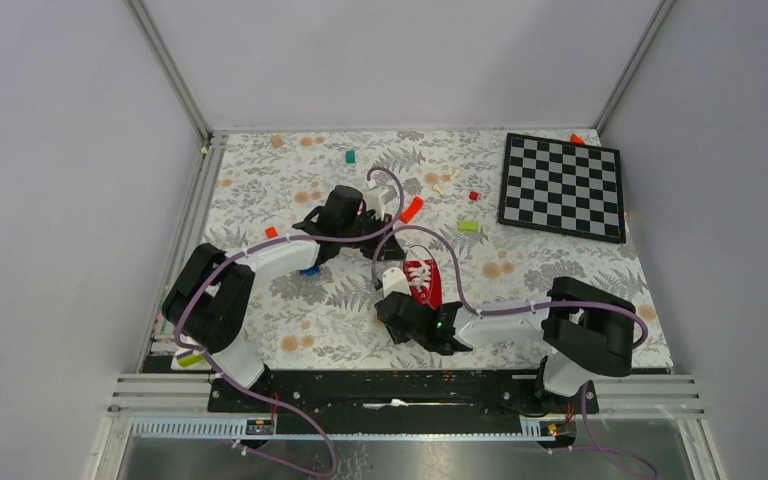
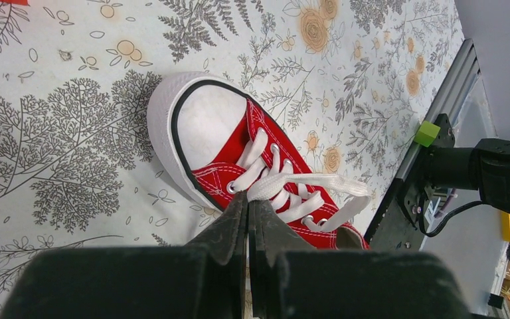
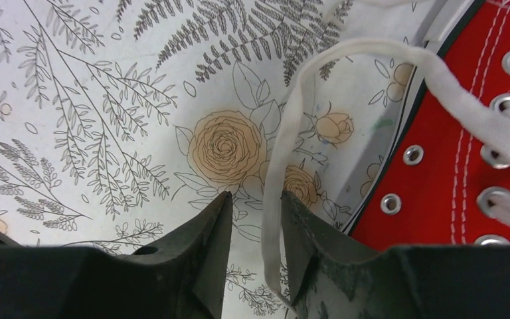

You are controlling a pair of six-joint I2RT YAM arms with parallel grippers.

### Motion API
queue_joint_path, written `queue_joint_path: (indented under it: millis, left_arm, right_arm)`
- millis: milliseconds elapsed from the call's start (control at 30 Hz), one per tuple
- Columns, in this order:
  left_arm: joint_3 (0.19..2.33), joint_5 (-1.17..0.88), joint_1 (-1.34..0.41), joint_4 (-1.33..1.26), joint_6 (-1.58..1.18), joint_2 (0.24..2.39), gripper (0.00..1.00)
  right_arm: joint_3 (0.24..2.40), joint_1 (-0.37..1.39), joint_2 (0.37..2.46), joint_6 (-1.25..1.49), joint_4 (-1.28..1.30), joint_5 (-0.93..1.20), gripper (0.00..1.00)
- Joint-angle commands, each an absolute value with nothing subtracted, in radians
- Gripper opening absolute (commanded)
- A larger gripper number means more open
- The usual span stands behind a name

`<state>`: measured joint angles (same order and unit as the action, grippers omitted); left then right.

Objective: Tie the shoes
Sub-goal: Wrap the shoelace around the shoelace.

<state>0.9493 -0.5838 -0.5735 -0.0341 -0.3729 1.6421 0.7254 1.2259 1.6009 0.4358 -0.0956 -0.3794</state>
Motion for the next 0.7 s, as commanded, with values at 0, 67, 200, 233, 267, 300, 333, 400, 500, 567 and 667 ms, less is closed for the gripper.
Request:
queue_joint_path:
  millis: [0, 67, 200, 233, 267, 300, 333, 400, 500, 567, 667]
  left_arm:
    - [1.013, -0.603, -0.566, -0.032, -0.377, 1.653, 0.00]
    - [1.014, -0.600, -0.565, -0.029, -0.380, 1.651, 0.00]
    - [1.005, -0.598, -0.565, -0.035, -0.389, 1.646, 0.00]
    - [1.002, -0.600, -0.563, -0.037, -0.392, 1.643, 0.00]
    - [0.997, -0.602, -0.563, -0.043, -0.394, 1.641, 0.00]
    - [0.991, -0.600, -0.563, -0.047, -0.395, 1.636, 0.00]
    - [0.982, -0.599, -0.563, -0.053, -0.398, 1.631, 0.00]
    - [0.971, -0.597, -0.563, -0.062, -0.402, 1.623, 0.00]
    - [0.962, -0.598, -0.563, -0.067, -0.405, 1.612, 0.00]
    - [0.958, -0.600, -0.563, -0.071, -0.413, 1.609, 0.00]
    - [0.951, -0.611, -0.563, -0.080, -0.425, 1.603, 0.00]
  right_arm:
    - [0.758, 1.267, 1.640, 0.487, -0.042, -0.486, 0.38]
    - [0.778, 1.269, 1.657, 0.502, -0.017, -0.491, 0.33]
    - [0.809, 1.273, 1.699, 0.534, 0.038, -0.485, 0.17]
    - [0.807, 1.277, 1.697, 0.538, 0.040, -0.489, 0.10]
    - [0.798, 1.284, 1.687, 0.540, 0.035, -0.499, 0.01]
    - [0.780, 1.289, 1.661, 0.542, 0.020, -0.514, 0.00]
    - [0.754, 1.291, 1.628, 0.542, -0.005, -0.527, 0.00]
    - [0.704, 1.291, 1.542, 0.535, -0.045, -0.544, 0.00]
    - [0.664, 1.292, 1.400, 0.512, -0.032, -0.561, 0.00]
    - [0.656, 1.291, 1.302, 0.500, -0.007, -0.583, 0.00]
    - [0.646, 1.291, 1.192, 0.477, 0.044, -0.604, 0.00]
